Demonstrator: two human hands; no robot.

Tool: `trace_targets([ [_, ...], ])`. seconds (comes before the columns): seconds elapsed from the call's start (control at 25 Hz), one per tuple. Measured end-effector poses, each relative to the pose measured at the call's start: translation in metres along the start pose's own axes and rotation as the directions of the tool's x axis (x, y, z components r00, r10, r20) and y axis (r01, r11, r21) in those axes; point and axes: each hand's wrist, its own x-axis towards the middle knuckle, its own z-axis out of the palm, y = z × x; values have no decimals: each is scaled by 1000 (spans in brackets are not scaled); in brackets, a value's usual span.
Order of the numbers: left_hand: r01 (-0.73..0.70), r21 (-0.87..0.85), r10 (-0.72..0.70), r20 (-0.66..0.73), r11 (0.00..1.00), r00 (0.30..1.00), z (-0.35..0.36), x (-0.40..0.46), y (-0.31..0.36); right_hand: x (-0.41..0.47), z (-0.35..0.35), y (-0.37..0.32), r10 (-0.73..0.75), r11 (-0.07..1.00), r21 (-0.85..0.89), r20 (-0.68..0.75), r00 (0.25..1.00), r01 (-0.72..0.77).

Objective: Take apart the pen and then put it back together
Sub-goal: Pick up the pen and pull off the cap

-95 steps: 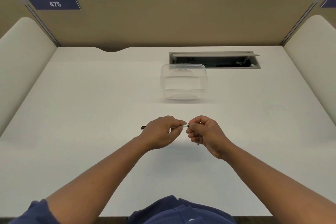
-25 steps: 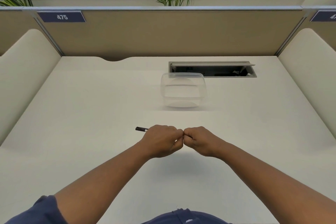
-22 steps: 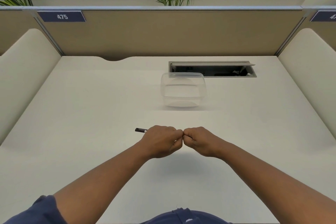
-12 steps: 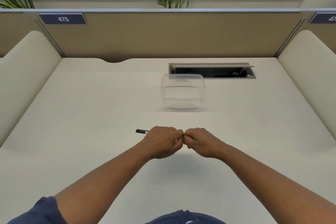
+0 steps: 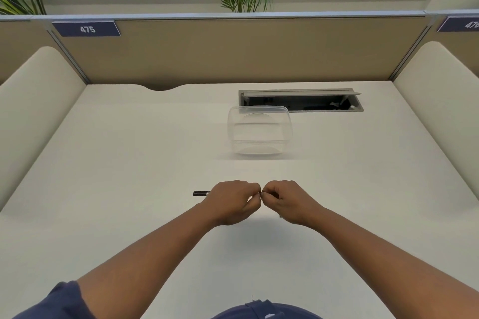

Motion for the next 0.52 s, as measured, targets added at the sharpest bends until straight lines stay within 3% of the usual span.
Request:
trace_targets([
  [0.16, -11, 32, 11, 0, 999, 1000, 1, 0, 0, -1, 0, -2, -32, 998, -47, 2, 999, 32],
  [0.32, -38, 54, 37, 34, 998, 999, 2, -1, -1, 0, -2, -1, -106, 965, -236, 40, 993, 113],
  [0.52, -31, -56, 36, 77, 998, 996, -1, 0, 1, 3, -6, -5, -131, 943, -295, 104, 986, 157],
])
